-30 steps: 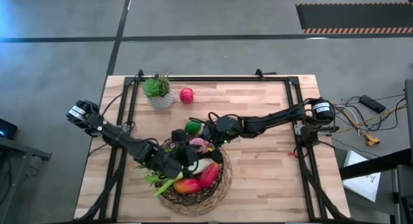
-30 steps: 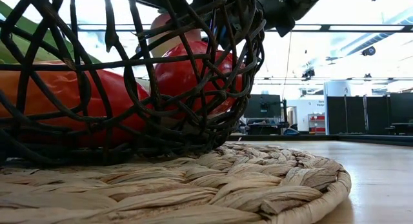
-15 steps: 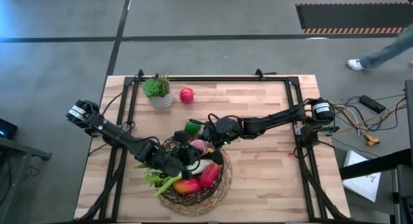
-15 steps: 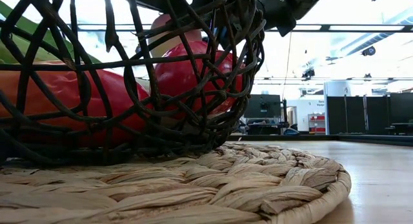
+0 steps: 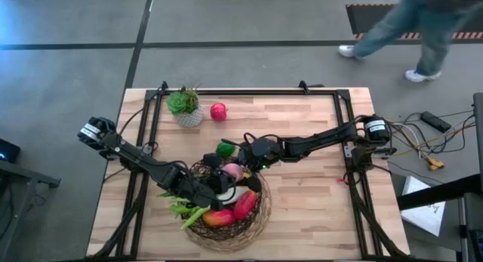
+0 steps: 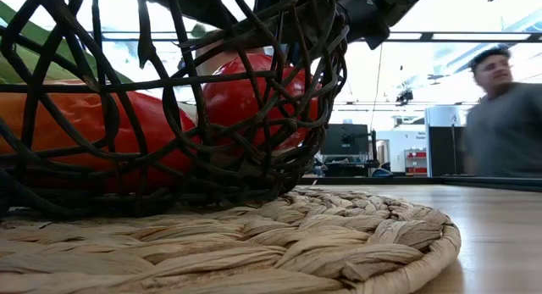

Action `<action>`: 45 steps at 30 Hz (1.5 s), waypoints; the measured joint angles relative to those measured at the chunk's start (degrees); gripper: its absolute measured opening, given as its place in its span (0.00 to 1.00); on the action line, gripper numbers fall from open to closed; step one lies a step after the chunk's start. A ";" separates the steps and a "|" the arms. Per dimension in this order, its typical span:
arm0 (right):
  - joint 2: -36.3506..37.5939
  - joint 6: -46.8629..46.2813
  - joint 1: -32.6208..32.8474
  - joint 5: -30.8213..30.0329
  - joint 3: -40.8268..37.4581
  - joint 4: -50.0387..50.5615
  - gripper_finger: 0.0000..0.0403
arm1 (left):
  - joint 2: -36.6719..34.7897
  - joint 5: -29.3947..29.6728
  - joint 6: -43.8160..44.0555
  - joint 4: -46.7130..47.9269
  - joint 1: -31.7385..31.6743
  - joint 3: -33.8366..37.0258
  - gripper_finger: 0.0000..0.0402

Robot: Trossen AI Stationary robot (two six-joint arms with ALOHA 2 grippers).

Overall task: Build produce basket
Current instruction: Put the peach into the mesh basket

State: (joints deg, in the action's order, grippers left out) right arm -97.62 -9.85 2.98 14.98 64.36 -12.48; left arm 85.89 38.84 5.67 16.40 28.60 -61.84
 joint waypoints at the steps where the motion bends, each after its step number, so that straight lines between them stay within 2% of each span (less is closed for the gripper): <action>1: 0.00 -0.02 -0.12 0.02 0.00 0.46 0.95 | 0.00 -0.19 0.00 0.16 0.00 0.00 0.00; 14: 0.02 -0.72 -0.07 -1.49 0.04 2.29 0.95 | 0.00 -0.12 0.04 1.16 0.04 0.00 0.00; 29: 0.04 2.40 0.50 -1.95 0.02 2.40 0.95 | -0.52 0.25 4.47 11.44 0.09 -1.59 0.00; 34: 0.04 2.49 0.50 -2.44 0.04 2.32 0.95 | -0.52 0.34 -2.18 13.01 0.81 -1.57 0.00; 38: 0.02 2.49 0.50 -3.31 0.02 2.18 0.95 | -0.52 0.52 -6.31 12.91 0.85 -1.90 0.08; 45: 0.02 3.08 0.48 -3.96 0.04 2.22 0.95 | -0.55 3.41 -9.56 14.77 1.11 -1.59 0.33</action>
State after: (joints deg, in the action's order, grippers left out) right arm -97.60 -6.76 3.46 11.03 64.40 -10.26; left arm 85.34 42.25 -3.89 31.17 29.71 -63.43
